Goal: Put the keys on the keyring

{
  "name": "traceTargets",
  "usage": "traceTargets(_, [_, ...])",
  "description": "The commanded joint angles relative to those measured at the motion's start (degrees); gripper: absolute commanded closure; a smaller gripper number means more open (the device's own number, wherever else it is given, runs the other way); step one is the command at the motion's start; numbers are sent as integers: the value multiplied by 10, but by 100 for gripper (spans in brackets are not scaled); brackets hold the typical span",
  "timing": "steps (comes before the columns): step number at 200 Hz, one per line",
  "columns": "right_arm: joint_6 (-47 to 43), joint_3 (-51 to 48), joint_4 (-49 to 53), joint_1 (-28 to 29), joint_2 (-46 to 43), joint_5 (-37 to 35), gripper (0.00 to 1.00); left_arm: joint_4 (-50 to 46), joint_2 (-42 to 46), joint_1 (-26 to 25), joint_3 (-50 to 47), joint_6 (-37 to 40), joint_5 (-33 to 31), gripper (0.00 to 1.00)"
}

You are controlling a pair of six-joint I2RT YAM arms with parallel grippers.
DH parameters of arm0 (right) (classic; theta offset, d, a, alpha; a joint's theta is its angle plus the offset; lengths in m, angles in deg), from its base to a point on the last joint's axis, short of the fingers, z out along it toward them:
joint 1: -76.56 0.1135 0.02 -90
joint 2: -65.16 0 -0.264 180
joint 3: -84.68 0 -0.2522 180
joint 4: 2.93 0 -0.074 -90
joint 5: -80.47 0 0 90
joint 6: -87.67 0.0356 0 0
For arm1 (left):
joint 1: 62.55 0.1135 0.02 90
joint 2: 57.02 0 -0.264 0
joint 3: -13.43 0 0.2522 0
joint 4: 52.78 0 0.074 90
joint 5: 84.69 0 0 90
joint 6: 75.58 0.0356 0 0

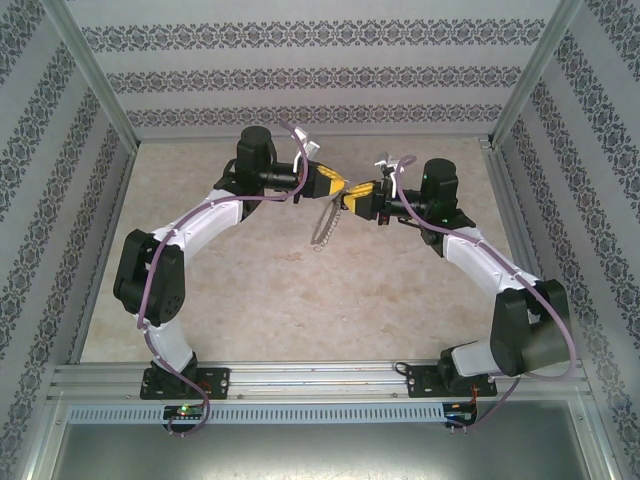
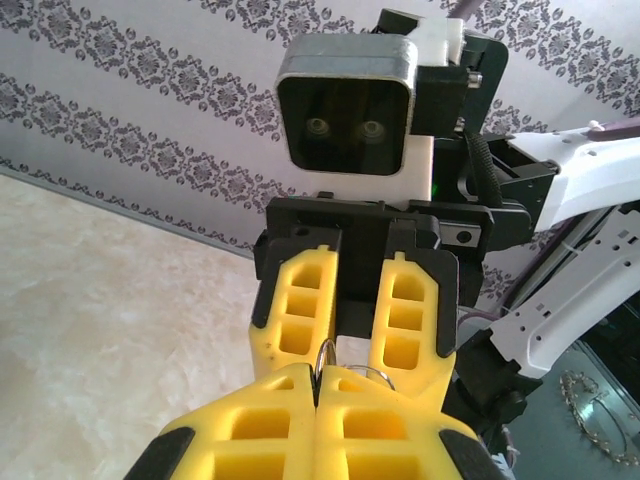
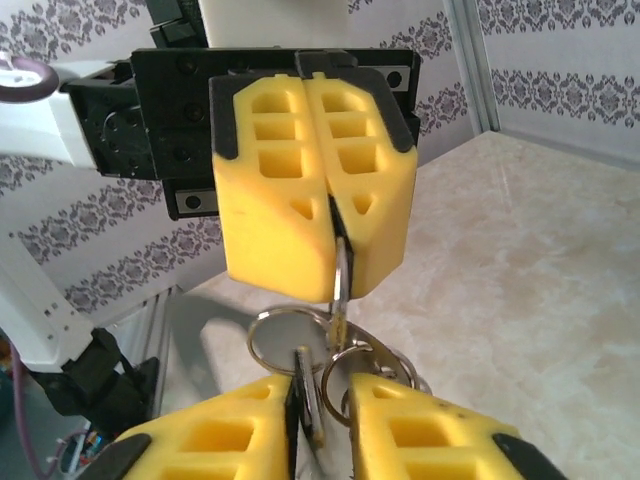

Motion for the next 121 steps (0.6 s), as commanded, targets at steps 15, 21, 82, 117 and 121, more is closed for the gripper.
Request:
traceTargets(15, [-11, 2, -8, -1, 5, 8, 94, 72, 38, -4, -35, 10, -60, 100])
traceTargets(21, [-12, 1, -9, -1, 7, 7, 98, 87, 42, -4, -44, 5, -68, 100])
traceTargets(82, [-23, 9, 10, 4, 34, 4, 100, 172, 59, -4, -87, -30, -103, 100])
traceTargets(117, [-16, 8, 0, 8, 51, -1, 100, 208, 57, -4, -96, -57, -101, 100])
traceTargets(121, [-16, 9, -1, 8, 52, -1, 100, 212, 56, -4, -96, -58, -101, 100])
